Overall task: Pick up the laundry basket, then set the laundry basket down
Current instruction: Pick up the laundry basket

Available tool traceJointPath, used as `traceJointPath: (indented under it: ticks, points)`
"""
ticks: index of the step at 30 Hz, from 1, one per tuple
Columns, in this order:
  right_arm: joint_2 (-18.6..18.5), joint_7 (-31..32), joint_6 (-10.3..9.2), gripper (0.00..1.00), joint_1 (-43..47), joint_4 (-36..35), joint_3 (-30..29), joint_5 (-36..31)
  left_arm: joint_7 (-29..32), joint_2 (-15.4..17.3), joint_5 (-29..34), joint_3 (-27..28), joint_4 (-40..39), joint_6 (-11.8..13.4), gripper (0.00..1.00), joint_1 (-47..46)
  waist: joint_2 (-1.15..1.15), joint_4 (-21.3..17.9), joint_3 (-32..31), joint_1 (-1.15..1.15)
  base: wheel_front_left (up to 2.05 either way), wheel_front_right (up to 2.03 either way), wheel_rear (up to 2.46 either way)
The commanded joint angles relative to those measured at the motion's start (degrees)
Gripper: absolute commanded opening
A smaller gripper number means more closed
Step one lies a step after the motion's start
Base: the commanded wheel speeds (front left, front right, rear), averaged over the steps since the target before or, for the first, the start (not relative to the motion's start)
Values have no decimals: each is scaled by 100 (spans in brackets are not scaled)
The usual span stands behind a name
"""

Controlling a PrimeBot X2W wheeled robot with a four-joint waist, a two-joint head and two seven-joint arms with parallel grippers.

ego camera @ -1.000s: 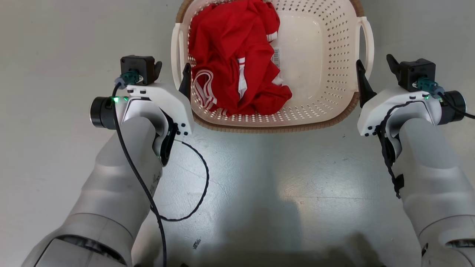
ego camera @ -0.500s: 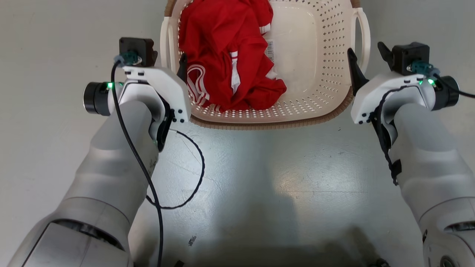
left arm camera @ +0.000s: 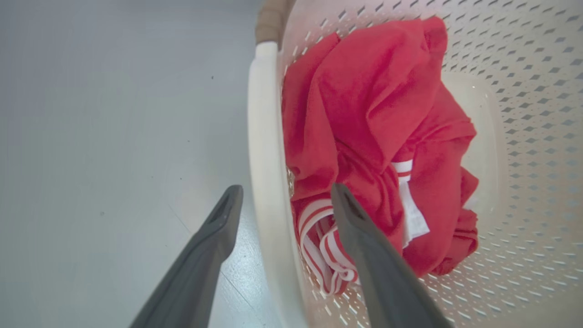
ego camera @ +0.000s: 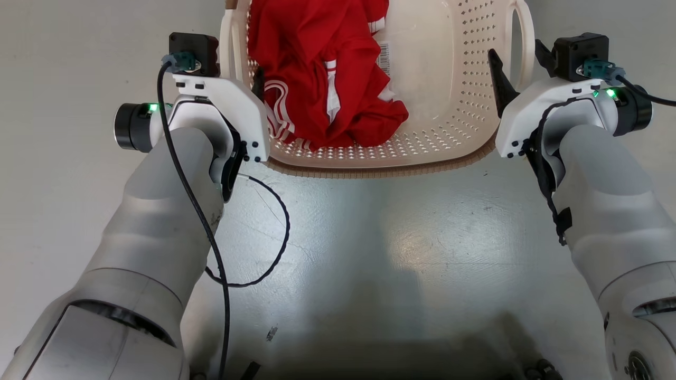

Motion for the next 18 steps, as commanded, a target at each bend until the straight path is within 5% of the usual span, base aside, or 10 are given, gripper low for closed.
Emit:
traceJointPath:
  ticks: [1, 18]
  points:
    - [116, 37, 35, 100, 72, -6, 103, 54, 28, 154, -27, 28, -22, 57, 100, -40, 0, 1, 18, 0, 0, 0, 0]
    - [116, 124, 35, 100, 72, 32, 559, 568, 106, 154, -146, -311, -40, 85, 100, -139, 0, 25, 87, 0, 0, 0, 0]
